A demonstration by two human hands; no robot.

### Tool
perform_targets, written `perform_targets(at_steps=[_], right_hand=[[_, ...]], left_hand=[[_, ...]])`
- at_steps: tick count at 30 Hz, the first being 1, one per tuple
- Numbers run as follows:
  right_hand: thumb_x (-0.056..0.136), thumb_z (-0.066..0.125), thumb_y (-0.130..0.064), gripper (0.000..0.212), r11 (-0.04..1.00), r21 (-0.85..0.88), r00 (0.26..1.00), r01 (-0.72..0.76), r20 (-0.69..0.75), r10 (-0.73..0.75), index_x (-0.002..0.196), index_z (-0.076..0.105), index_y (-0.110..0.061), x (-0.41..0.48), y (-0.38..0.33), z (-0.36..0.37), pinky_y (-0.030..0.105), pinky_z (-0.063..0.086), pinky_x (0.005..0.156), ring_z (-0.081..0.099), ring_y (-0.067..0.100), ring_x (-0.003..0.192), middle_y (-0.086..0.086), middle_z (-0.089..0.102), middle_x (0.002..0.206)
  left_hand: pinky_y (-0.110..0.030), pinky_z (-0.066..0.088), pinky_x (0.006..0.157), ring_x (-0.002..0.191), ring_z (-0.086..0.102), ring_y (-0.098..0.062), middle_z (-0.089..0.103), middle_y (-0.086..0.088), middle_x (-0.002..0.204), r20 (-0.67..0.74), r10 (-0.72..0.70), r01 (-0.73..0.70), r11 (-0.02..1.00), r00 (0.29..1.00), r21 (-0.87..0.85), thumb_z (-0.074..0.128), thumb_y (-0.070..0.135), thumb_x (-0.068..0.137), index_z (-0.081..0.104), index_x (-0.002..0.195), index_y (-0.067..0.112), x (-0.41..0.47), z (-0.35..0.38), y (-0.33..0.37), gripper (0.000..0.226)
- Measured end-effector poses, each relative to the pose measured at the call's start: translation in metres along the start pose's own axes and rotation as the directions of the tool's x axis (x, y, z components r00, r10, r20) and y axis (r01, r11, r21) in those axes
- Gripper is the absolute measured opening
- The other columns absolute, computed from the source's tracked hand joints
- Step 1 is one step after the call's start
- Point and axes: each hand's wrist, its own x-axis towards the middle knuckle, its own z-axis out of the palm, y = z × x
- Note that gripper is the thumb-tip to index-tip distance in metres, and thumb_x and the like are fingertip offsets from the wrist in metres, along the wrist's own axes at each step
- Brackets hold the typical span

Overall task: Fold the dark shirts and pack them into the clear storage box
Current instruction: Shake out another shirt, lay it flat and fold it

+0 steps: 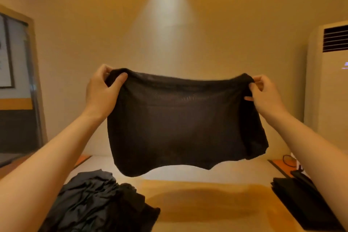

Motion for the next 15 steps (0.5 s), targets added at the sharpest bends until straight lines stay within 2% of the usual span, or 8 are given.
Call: perform_targets(at_steps=[2,4,5,7,8,10,13,15], right_hand=[[0.102,0.040,-0.010,0.012,0.994,-0.061,0.994,-0.094,0.057,0.097,0.101,0.052,-0.012,-0.025,0.034,-0.007,0.034,0.053,0.084,0.055,0.009,0.083,-0.005,0.056,0.090],[0.100,0.041,-0.005,0.019,0.962,-0.166,0.963,-0.217,0.126,0.239,0.093,0.054,-0.016,-0.060,0.074,-0.016,0.047,0.050,0.092,0.057,0.020,0.091,-0.003,0.057,0.092],[0.100,0.041,-0.004,0.022,0.936,-0.225,0.936,-0.271,0.167,0.311,0.089,0.055,-0.018,-0.081,0.092,-0.021,0.048,0.049,0.092,0.057,0.024,0.094,0.000,0.058,0.093],[0.099,0.043,-0.006,0.025,0.863,-0.387,0.872,-0.326,0.230,0.432,0.086,0.056,-0.022,-0.127,0.121,-0.029,0.039,0.049,0.078,0.059,0.024,0.089,0.006,0.061,0.095],[0.099,0.044,-0.008,0.024,0.817,-0.473,0.842,-0.329,0.246,0.481,0.087,0.058,-0.023,-0.150,0.131,-0.032,0.035,0.046,0.072,0.058,0.021,0.086,0.007,0.062,0.096],[0.098,0.045,-0.010,0.022,0.744,-0.600,0.802,-0.293,0.269,0.533,0.093,0.059,-0.026,-0.196,0.137,-0.032,0.029,0.046,0.073,0.058,0.015,0.093,-0.001,0.061,0.103],[0.098,0.050,-0.014,0.019,0.819,-0.535,0.791,-0.206,0.402,0.461,0.105,0.057,-0.031,-0.258,0.113,-0.019,0.011,0.041,0.075,0.054,0.002,0.102,-0.017,0.058,0.107],[0.095,0.056,-0.027,0.020,0.881,-0.449,0.708,-0.151,0.572,0.413,0.110,0.055,-0.041,-0.291,0.087,-0.007,0.008,0.038,0.090,0.048,-0.010,0.109,-0.029,0.054,0.113]], left_hand=[[-0.022,0.041,0.060,0.069,0.056,-0.004,0.059,0.010,0.071,0.123,-0.002,0.002,1.000,0.992,0.001,0.065,0.030,0.090,0.053,0.078,0.024,-0.041,-0.002,0.005,0.018],[-0.023,0.042,0.060,0.067,0.057,-0.004,0.060,0.010,0.069,0.321,-0.011,0.014,1.000,0.947,-0.009,0.069,0.026,0.087,0.052,0.075,0.027,-0.095,-0.001,0.008,0.021],[-0.024,0.041,0.061,0.066,0.056,-0.005,0.060,0.010,0.069,0.444,-0.008,0.005,1.000,0.896,0.007,0.070,0.026,0.087,0.051,0.075,0.028,-0.124,0.000,0.009,0.022],[-0.023,0.041,0.062,0.069,0.055,-0.004,0.060,0.012,0.074,0.690,-0.045,-0.043,0.993,0.723,0.111,0.068,0.036,0.087,0.046,0.078,0.033,-0.182,0.001,0.011,0.024],[-0.023,0.042,0.065,0.073,0.055,-0.003,0.060,0.013,0.079,0.771,-0.082,-0.081,0.982,0.632,0.171,0.065,0.042,0.087,0.043,0.079,0.035,-0.210,0.003,0.011,0.024],[-0.024,0.041,0.067,0.075,0.051,0.000,0.059,0.014,0.083,0.844,-0.151,-0.118,0.963,0.514,0.244,0.061,0.051,0.086,0.041,0.082,0.036,-0.260,0.010,0.009,0.025],[-0.022,0.036,0.062,0.066,0.049,-0.001,0.057,0.014,0.075,0.867,-0.272,0.102,0.962,0.418,0.253,0.065,0.048,0.081,0.046,0.086,0.034,-0.312,0.023,0.015,0.024],[-0.022,0.037,0.063,0.061,0.047,-0.001,0.058,0.009,0.073,0.872,-0.333,0.348,0.915,0.360,0.206,0.070,0.040,0.079,0.049,0.088,0.029,-0.331,0.031,0.023,0.025]])
